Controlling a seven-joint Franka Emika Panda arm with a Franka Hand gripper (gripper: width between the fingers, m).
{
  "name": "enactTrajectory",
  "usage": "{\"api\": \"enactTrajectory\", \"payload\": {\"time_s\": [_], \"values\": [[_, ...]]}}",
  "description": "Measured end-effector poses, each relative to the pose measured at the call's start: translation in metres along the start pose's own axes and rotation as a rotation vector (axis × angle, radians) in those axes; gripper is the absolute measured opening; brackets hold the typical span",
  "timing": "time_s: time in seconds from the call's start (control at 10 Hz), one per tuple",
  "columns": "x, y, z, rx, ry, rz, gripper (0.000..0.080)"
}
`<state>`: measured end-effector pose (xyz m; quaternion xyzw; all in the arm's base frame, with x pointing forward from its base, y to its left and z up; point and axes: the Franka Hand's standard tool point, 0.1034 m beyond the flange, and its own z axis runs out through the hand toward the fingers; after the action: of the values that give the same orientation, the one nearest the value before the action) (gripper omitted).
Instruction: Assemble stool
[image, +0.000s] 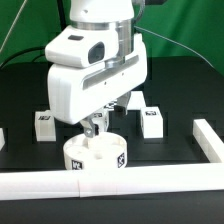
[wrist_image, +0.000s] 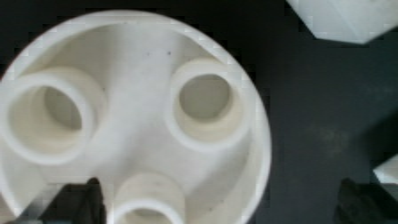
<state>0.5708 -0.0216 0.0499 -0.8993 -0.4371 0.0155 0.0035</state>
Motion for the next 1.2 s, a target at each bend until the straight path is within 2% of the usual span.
{"api": "enactTrajectory", "payload": {"time_s": [0.3,0.5,0.8,1.1,1.2], "values": [[-0.009,-0.002,0.013,0.013,-0.009,0.006,0.0649],[-0.011,-0.007,0.019,0.013,-0.007,0.004,0.0649],[-0.019,-0.017,0.027,0.028,-0.018,0.005,0.0649],[-0.020,-0.019,0.032,0.034,-0.022,0.007,0.0649],[-0.021,-0.019,0.032,0.034,-0.022,0.007,0.0529]]}}
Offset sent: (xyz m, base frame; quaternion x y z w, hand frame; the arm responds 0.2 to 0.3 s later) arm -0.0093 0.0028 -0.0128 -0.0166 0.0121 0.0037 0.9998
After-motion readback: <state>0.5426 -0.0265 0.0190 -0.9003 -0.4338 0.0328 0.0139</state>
